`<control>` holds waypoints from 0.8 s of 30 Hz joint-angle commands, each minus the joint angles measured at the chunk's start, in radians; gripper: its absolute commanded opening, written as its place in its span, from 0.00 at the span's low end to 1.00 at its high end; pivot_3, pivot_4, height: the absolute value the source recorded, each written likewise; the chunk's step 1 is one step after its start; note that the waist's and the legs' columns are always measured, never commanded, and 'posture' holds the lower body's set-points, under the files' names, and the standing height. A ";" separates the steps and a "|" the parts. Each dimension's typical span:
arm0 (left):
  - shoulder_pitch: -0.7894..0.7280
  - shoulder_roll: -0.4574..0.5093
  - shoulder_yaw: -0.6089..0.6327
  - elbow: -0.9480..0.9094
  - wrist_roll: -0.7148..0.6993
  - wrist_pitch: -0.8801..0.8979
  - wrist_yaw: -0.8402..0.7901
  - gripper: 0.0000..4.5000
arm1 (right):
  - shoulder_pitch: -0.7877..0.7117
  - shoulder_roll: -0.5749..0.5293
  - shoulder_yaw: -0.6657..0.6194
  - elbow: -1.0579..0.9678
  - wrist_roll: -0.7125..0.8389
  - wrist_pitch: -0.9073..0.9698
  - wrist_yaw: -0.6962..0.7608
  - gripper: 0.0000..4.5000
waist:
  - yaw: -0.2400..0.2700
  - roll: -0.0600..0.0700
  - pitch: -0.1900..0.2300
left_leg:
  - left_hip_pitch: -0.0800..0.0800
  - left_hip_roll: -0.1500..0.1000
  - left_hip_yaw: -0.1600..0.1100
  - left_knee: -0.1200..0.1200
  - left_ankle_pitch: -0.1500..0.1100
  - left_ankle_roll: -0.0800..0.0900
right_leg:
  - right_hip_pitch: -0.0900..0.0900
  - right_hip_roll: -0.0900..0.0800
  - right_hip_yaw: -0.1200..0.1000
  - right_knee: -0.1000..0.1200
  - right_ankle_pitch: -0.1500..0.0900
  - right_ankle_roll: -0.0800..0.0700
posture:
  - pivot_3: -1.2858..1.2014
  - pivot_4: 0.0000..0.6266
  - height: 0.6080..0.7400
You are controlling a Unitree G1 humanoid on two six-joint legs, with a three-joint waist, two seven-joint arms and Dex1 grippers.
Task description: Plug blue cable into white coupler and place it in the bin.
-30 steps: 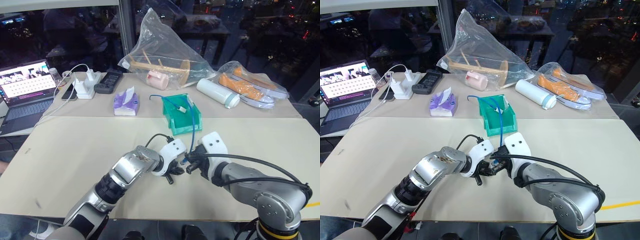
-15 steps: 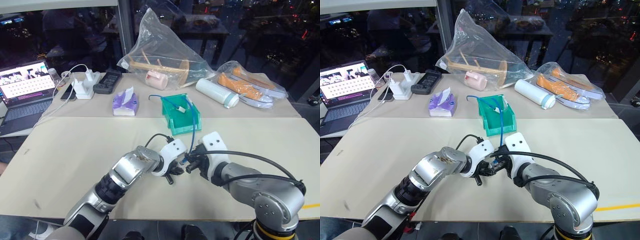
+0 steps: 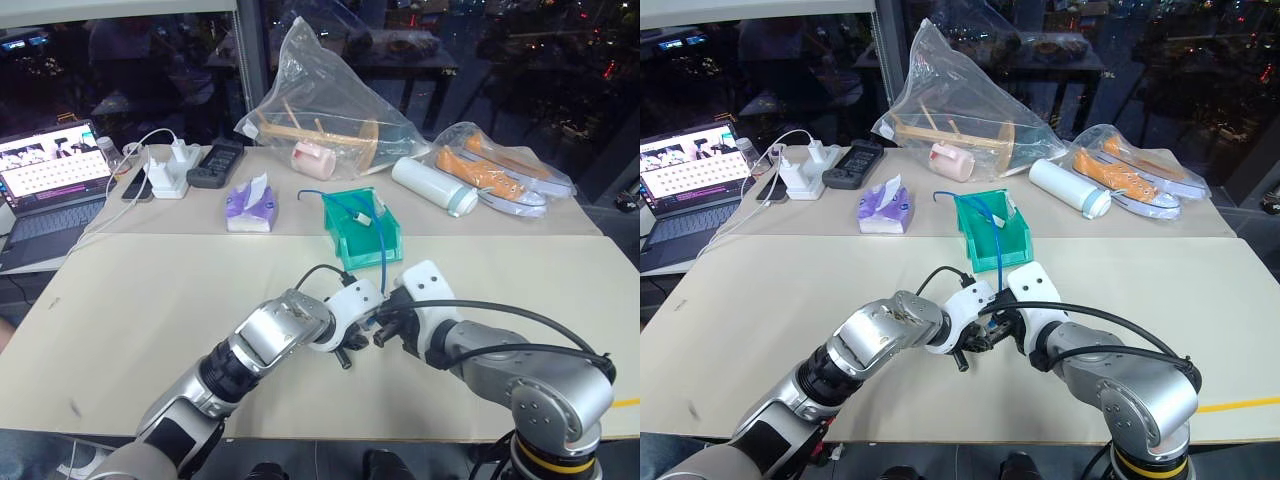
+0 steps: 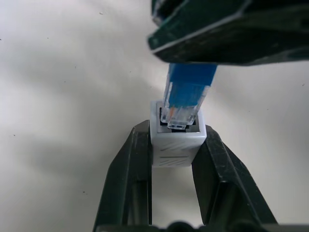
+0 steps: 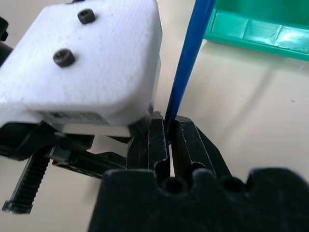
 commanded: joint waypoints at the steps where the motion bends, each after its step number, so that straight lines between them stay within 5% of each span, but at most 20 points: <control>1: -0.002 -0.002 -0.028 0.008 0.006 0.032 0.028 0.15 | 0.035 0.030 0.035 0.010 0.016 0.038 0.036 0.00 | -0.001 0.000 0.000 | 0.000 0.000 0.000 0.000 0.000 0.000 | 0.000 0.000 0.000 0.000 0.000 0.000 | 0.52 0.24 1.00; 12: -0.004 -0.013 -0.018 -0.005 -0.009 0.078 0.051 0.15 | 0.121 0.138 -0.012 0.022 -0.009 0.038 0.040 0.00 | -0.012 0.001 -0.007 | 0.003 0.000 0.000 -0.006 0.002 -0.003 | 0.001 0.000 0.000 0.000 0.000 -0.001 | 0.52 0.24 1.00; 24: 0.002 -0.033 -0.005 -0.010 -0.017 0.096 0.071 0.15 | 0.113 0.117 0.040 0.087 -0.026 0.012 0.083 0.00 | -0.023 0.001 -0.011 | 0.004 0.000 0.000 -0.007 0.002 -0.003 | 0.001 0.000 0.000 0.000 -0.001 -0.001 | 0.52 0.24 1.00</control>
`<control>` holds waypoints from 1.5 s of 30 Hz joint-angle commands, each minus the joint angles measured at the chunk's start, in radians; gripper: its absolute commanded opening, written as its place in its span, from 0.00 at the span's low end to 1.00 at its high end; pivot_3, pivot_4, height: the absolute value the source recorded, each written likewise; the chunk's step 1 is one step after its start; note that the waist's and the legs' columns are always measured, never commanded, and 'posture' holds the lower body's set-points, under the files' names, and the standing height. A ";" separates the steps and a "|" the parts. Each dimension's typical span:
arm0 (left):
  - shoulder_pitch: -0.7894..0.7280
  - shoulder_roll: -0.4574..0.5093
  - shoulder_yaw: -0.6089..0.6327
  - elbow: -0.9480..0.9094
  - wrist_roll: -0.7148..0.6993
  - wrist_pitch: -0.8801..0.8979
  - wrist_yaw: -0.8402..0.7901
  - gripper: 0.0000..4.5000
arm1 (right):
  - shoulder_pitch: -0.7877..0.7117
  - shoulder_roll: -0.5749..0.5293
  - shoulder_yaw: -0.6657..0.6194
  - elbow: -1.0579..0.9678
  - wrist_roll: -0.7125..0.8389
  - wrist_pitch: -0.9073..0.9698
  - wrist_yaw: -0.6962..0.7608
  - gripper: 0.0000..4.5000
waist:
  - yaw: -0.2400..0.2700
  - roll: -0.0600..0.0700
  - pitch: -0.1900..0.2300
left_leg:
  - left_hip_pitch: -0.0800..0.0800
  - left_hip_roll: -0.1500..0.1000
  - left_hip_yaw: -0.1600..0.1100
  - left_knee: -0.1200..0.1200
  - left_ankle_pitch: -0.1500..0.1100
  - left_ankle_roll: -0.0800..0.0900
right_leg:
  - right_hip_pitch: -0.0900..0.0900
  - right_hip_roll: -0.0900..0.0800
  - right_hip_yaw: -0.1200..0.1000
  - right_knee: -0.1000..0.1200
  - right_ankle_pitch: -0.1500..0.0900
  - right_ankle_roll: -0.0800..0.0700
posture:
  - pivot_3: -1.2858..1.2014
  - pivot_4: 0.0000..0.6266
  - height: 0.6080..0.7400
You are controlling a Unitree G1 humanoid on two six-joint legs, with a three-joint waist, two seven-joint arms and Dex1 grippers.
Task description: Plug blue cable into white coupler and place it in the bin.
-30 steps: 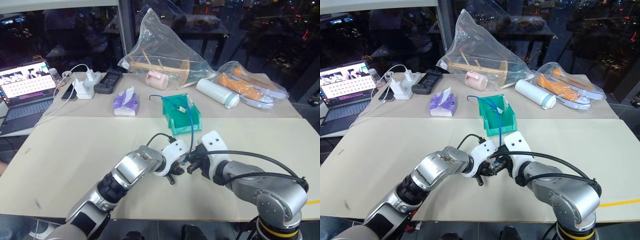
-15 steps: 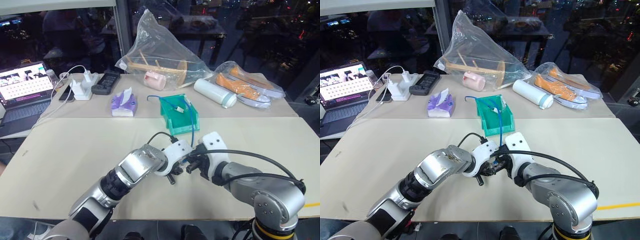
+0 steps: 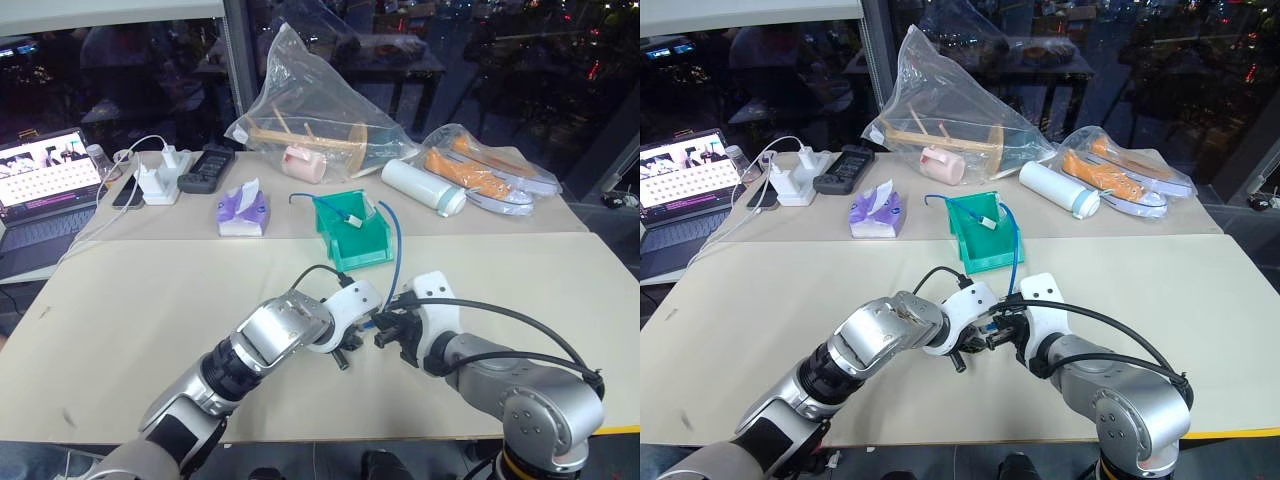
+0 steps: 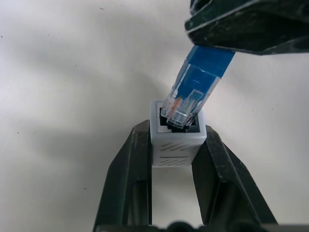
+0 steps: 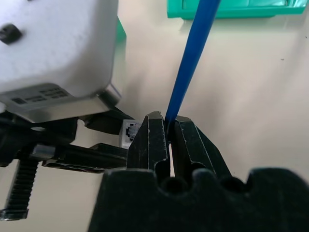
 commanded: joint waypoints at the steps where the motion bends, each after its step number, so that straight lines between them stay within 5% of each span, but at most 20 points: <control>1: 0.010 -0.021 -0.010 0.010 -0.011 0.005 0.017 0.15 | 0.018 -0.009 0.110 0.062 0.044 0.013 0.078 0.00 | -0.001 0.000 0.000 | 0.000 0.000 0.000 0.000 0.000 0.000 | 0.000 0.000 0.000 0.000 0.000 0.000 | 0.52 0.24 1.00; 19: 0.023 -0.048 0.004 0.032 -0.011 -0.010 0.039 0.15 | -0.135 -0.140 0.205 0.097 0.034 0.014 0.134 0.00 | -0.003 0.000 -0.001 | 0.011 0.000 0.000 -0.004 0.000 0.000 | 0.012 0.000 0.000 -0.003 -0.005 0.006 | 0.52 0.24 1.00; 40: 0.021 -0.032 -0.006 0.034 -0.021 -0.026 0.034 0.15 | -0.044 0.116 0.027 0.096 0.069 0.044 0.094 0.00 | -0.001 0.000 -0.001 | 0.011 0.000 -0.002 -0.005 0.000 0.000 | 0.014 0.000 0.000 -0.008 -0.005 0.007 | 0.52 0.24 1.00; 45: 0.028 -0.031 -0.001 0.025 -0.024 -0.017 0.041 0.15 | 0.028 0.102 0.008 0.116 0.066 0.044 0.121 0.00 | -0.002 0.001 -0.001 | 0.012 0.000 -0.002 -0.006 0.000 0.000 | 0.014 0.000 0.000 -0.008 -0.005 0.007 | 0.52 0.24 1.00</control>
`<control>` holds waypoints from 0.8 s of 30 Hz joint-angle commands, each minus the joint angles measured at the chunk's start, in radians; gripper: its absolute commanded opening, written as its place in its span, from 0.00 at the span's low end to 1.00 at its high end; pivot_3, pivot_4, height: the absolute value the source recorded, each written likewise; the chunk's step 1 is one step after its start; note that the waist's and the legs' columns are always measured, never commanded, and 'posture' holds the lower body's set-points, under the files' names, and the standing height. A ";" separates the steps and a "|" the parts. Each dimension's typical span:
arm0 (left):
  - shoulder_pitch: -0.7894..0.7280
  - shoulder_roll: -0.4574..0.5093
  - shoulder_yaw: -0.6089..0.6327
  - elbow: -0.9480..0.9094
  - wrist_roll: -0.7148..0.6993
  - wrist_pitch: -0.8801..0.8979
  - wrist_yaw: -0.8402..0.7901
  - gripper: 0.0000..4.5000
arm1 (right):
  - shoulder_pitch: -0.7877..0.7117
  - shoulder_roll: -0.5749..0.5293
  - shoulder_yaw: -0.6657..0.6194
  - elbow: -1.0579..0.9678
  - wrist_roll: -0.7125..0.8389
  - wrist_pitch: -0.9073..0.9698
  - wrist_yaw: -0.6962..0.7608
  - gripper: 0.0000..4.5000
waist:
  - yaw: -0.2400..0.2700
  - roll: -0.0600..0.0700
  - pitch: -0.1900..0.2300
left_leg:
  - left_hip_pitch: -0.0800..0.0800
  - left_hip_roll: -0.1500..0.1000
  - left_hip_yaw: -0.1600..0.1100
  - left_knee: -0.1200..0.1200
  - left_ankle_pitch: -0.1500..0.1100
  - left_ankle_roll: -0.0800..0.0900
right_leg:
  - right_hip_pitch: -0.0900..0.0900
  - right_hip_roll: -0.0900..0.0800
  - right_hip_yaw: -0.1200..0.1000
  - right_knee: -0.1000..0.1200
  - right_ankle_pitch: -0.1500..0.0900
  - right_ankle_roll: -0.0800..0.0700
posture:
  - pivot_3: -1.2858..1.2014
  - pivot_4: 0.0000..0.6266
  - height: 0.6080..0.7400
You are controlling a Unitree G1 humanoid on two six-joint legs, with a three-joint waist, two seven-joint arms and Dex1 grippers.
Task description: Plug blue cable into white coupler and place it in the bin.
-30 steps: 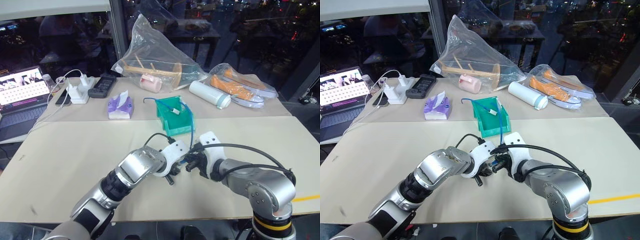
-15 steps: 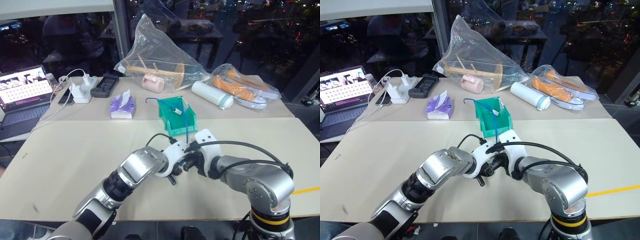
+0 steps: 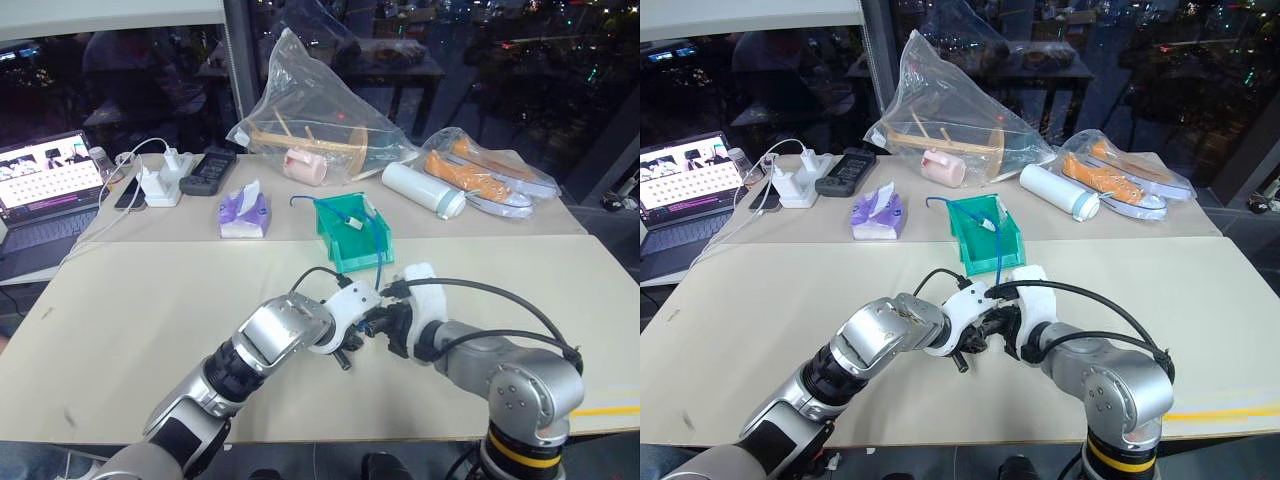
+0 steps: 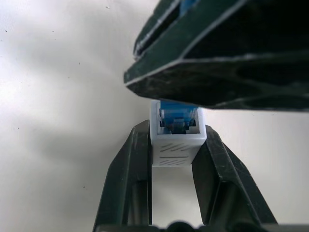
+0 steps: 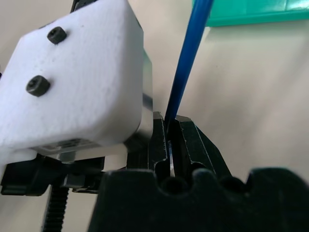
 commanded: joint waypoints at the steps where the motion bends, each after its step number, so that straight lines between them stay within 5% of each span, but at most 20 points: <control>1: 0.014 -0.013 -0.017 0.008 -0.004 -0.012 0.012 0.15 | 0.066 0.021 0.048 0.054 0.060 0.043 0.062 0.00 | 0.000 0.000 0.000 | 0.000 0.000 0.000 0.000 0.000 0.000 | 0.000 0.000 0.000 0.000 0.000 0.000 | 0.52 0.24 1.00; 12: 0.040 -0.001 0.010 -0.001 -0.013 -0.034 0.011 0.15 | 0.046 -0.029 0.070 0.116 0.027 -0.036 0.102 0.00 | 0.000 0.000 -0.005 | 0.003 0.000 0.000 -0.005 0.000 0.000 | 0.002 0.000 0.000 -0.002 -0.001 0.001 | 0.52 0.24 1.00; 19: 0.173 0.094 0.140 -0.062 -0.096 -0.246 -0.133 0.66 | -0.143 -0.023 -0.202 0.084 0.037 -0.006 0.109 0.00 | -0.001 0.003 0.000 | -0.001 0.000 0.000 -0.006 0.001 -0.002 | -0.004 0.000 0.000 -0.002 0.001 -0.003 | 0.52 0.24 1.00; 24: 0.344 0.207 0.260 -0.110 -0.116 -0.517 -0.228 0.99 | -0.258 -0.068 -0.377 0.095 0.090 0.043 0.117 0.00 | -0.002 0.004 0.001 | -0.017 0.000 0.000 -0.008 0.010 -0.017 | -0.025 0.000 0.000 0.002 0.006 -0.010 | 0.52 0.24 1.00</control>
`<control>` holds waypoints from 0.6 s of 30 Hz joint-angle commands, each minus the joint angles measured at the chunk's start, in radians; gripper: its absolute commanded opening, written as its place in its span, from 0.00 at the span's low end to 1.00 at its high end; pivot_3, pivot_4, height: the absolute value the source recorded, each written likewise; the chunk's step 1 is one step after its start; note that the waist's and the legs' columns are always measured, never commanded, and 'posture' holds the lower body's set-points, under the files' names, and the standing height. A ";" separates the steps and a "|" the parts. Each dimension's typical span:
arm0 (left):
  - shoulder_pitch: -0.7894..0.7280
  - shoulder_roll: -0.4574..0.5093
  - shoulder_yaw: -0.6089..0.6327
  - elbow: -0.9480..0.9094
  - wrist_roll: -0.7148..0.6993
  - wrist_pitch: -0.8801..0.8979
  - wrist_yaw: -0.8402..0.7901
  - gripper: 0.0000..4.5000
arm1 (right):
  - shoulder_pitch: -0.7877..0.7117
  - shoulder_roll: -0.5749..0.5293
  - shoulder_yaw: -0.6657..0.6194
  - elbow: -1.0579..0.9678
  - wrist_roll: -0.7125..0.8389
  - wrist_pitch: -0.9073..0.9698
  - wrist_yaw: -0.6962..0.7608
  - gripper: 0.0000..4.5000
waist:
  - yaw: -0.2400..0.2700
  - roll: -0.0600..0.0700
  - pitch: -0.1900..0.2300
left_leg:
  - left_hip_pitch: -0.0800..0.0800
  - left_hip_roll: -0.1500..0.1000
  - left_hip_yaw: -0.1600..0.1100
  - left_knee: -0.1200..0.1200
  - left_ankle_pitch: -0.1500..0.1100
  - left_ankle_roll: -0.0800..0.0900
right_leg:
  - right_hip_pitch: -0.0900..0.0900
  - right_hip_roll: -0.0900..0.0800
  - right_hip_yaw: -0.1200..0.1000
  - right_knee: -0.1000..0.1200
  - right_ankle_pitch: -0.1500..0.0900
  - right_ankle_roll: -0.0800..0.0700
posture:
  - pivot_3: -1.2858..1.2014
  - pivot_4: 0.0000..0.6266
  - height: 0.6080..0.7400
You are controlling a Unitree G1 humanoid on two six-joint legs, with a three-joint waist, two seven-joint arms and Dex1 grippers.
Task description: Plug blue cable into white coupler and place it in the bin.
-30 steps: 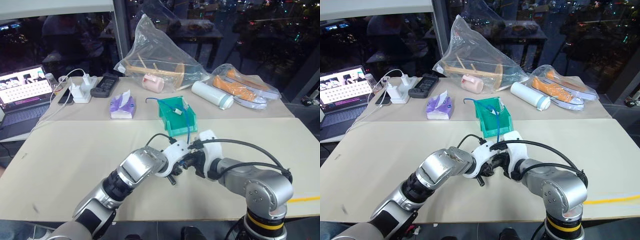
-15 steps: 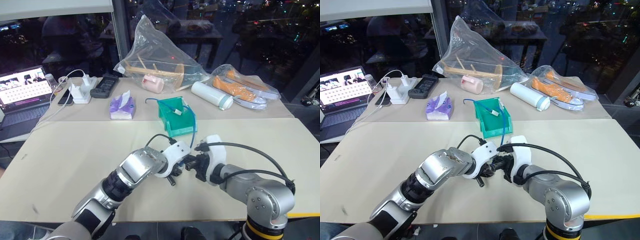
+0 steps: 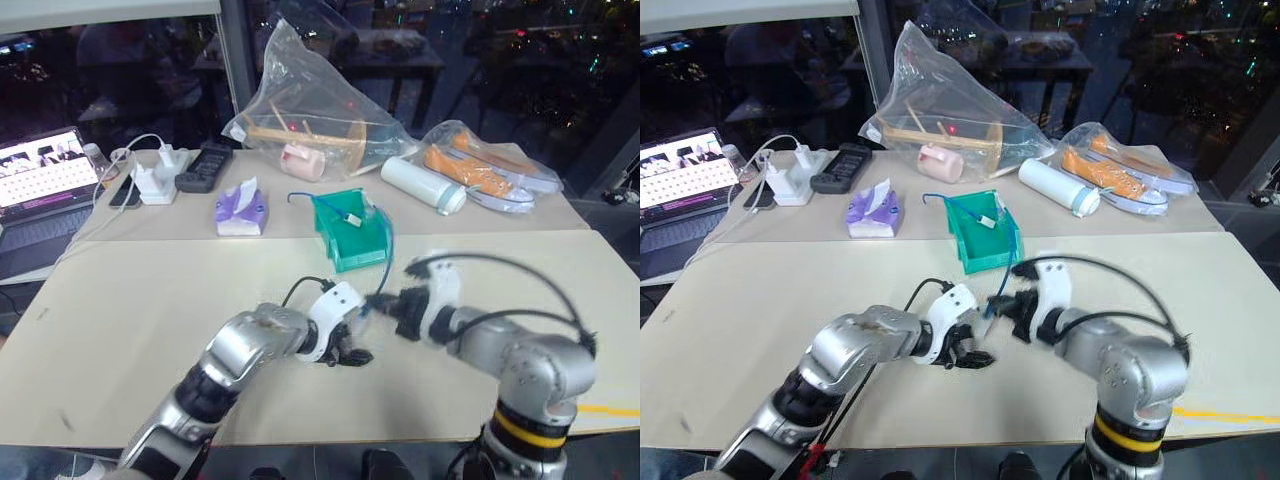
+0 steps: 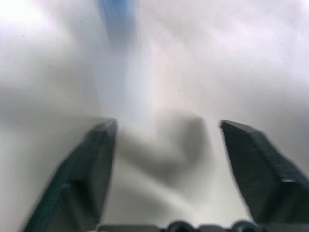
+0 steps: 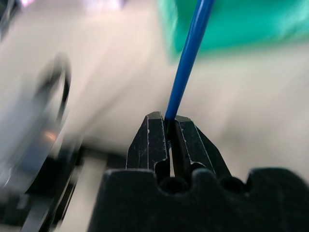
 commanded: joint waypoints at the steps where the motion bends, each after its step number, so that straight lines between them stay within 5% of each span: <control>1: 0.101 0.073 0.088 -0.014 0.030 -0.229 -0.043 0.99 | -0.063 -0.038 -0.096 -0.006 0.053 0.014 0.009 0.00 | 0.000 0.000 0.000 | 0.000 0.000 0.000 -0.002 0.000 0.000 | 0.000 0.000 0.000 -0.001 0.000 0.000 | 0.52 0.24 1.00; 5: 0.201 0.172 0.177 0.067 0.057 -0.497 -0.135 0.99 | -0.228 -0.075 -0.131 0.123 0.031 -0.020 0.005 0.00 | -0.004 0.004 0.004 | -0.004 0.000 0.004 -0.003 -0.004 0.006 | -0.006 0.000 0.002 -0.002 0.000 0.000 | 0.52 0.24 1.00; 17: 0.110 0.067 0.379 0.196 0.063 -0.521 0.077 0.99 | -0.431 -0.183 0.280 0.892 -0.224 -0.711 0.184 0.00 | -0.014 0.004 0.006 | -0.011 -0.001 0.004 -0.001 0.001 -0.001 | -0.009 -0.002 0.001 0.000 0.003 0.002 | 0.52 0.24 1.00; 18: 0.112 0.055 0.388 0.184 0.063 -0.517 0.099 1.00 | -0.447 -0.183 0.298 0.947 -0.245 -0.764 0.195 0.14 | -0.017 0.004 0.006 | -0.012 -0.001 0.004 -0.001 0.001 -0.001 | -0.010 -0.002 0.001 0.000 0.004 0.002 | 0.52 0.24 1.00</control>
